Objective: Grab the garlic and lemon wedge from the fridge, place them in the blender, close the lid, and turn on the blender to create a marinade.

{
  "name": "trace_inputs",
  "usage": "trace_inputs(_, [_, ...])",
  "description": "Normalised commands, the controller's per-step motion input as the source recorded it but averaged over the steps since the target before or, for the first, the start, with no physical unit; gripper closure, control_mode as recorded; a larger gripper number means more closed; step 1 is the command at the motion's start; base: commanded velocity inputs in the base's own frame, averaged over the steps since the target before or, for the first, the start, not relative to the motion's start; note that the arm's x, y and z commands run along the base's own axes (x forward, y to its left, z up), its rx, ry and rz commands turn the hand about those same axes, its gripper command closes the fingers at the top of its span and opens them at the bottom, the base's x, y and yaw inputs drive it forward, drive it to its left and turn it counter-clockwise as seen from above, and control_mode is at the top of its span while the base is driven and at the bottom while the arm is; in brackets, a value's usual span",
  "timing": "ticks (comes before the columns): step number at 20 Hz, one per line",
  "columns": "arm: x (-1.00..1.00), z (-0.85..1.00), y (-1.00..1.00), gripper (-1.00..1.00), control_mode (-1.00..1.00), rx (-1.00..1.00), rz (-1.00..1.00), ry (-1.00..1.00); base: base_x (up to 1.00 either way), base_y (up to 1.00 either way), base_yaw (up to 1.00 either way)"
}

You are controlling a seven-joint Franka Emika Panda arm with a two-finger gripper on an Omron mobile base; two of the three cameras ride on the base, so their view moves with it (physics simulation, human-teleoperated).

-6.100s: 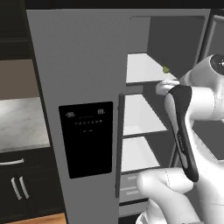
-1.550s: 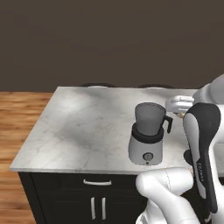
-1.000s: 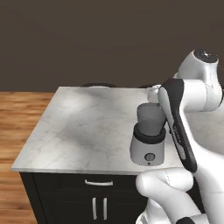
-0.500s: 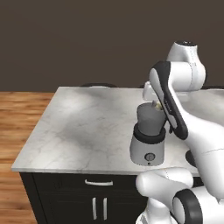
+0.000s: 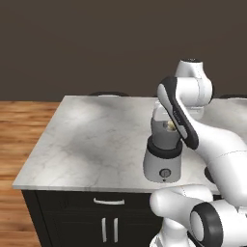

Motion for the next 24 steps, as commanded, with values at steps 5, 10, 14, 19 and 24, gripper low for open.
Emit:
trace_inputs(5, [0.36,-0.16,0.0,-1.0,-1.0,0.0,0.0,-0.05,0.0,0.0,0.0])
trace_inputs(10, [0.4,0.0,0.0,-1.0,-1.0,0.0,0.0,-0.04,0.0,0.0,0.0])
trace_inputs(14, [0.26,0.08,-0.03,-1.0,-1.0,0.04,0.0,-0.02,0.0,0.0,0.0])
trace_inputs(19, [0.14,0.23,0.0,-1.0,-1.0,0.05,0.0,-0.01,0.0,0.0,0.0])
trace_inputs(24, [-0.64,0.37,0.0,-1.0,-1.0,0.01,0.0,0.0,0.0,0.0,0.0])
